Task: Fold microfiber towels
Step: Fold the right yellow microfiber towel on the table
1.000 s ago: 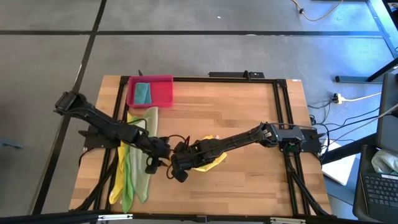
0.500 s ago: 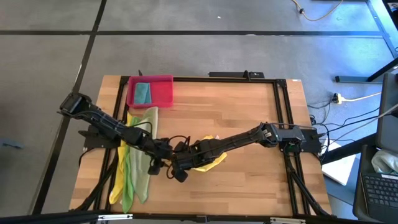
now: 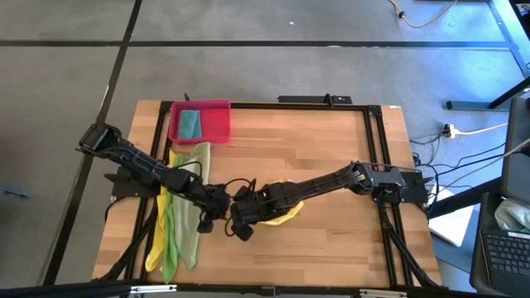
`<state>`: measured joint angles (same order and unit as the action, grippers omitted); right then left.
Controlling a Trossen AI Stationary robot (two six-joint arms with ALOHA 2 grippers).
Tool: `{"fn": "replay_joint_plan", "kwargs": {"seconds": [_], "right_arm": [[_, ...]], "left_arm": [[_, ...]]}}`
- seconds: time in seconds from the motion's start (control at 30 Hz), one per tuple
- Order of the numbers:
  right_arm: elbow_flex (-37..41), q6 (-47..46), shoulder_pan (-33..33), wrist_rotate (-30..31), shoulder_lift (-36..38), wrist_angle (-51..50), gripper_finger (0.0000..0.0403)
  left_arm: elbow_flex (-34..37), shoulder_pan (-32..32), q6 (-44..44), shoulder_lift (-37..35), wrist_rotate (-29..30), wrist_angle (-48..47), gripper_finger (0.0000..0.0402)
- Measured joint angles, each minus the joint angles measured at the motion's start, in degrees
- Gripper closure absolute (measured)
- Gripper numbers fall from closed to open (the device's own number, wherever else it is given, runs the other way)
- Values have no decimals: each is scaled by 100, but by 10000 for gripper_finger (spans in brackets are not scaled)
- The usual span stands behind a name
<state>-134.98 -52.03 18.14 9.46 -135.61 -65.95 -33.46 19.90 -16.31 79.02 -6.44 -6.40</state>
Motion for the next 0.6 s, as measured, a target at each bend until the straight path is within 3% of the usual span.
{"fn": "replay_joint_plan", "kwargs": {"seconds": [0.4, 0.6], "right_arm": [[0, -614, 364, 17, 0, -324, 394], [0, -959, 652, 11, 0, -442, 394]], "left_arm": [[-1179, -43, 801, 0, 197, -614, 401], [-1348, -272, 1136, 2, 45, -1094, 401]]}}
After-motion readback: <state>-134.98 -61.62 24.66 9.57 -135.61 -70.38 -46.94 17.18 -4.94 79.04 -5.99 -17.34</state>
